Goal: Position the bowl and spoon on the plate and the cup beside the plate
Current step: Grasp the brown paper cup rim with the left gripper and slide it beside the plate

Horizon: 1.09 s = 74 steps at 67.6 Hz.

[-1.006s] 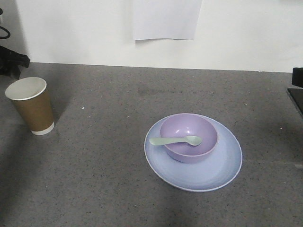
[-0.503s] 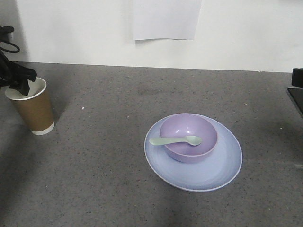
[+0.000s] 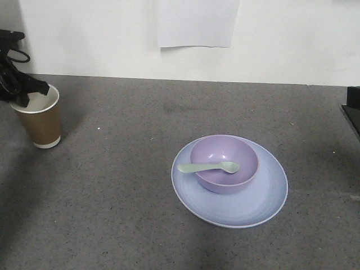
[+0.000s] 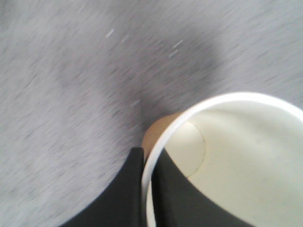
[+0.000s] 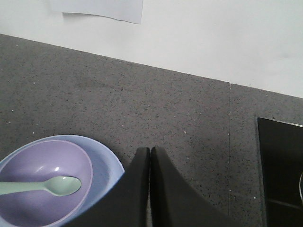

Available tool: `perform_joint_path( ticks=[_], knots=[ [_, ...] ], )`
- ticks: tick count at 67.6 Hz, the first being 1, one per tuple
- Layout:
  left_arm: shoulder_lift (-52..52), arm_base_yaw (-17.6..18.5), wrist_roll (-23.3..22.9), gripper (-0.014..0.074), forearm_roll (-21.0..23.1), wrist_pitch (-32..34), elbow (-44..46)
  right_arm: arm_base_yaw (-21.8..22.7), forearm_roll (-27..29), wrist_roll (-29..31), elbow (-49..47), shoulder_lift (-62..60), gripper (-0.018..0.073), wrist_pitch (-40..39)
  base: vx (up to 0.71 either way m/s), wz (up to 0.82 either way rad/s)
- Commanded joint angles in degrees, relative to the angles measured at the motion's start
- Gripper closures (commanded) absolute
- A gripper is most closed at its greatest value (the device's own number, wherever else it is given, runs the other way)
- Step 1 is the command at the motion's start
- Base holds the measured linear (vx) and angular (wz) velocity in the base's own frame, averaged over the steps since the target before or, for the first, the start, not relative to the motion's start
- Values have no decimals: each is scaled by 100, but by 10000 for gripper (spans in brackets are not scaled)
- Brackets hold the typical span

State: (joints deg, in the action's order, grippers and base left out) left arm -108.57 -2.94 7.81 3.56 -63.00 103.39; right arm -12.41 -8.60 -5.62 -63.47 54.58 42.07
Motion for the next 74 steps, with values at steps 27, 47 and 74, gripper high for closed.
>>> perform_joint_path(
  ticks=[27,47,74],
  knots=[
    [479,1187,1016,593,1723,-95,614,5,-60,26,-162,-29,570,-351,0,0],
    [182,2169,1116,593,1635,-53,614,5,-61,26,-162,-29,565,-295,0,0],
    [-205,2570,1103,592,1326,-34,618,5,-61,26,-162,-29,565,-242,0,0]
  ],
)
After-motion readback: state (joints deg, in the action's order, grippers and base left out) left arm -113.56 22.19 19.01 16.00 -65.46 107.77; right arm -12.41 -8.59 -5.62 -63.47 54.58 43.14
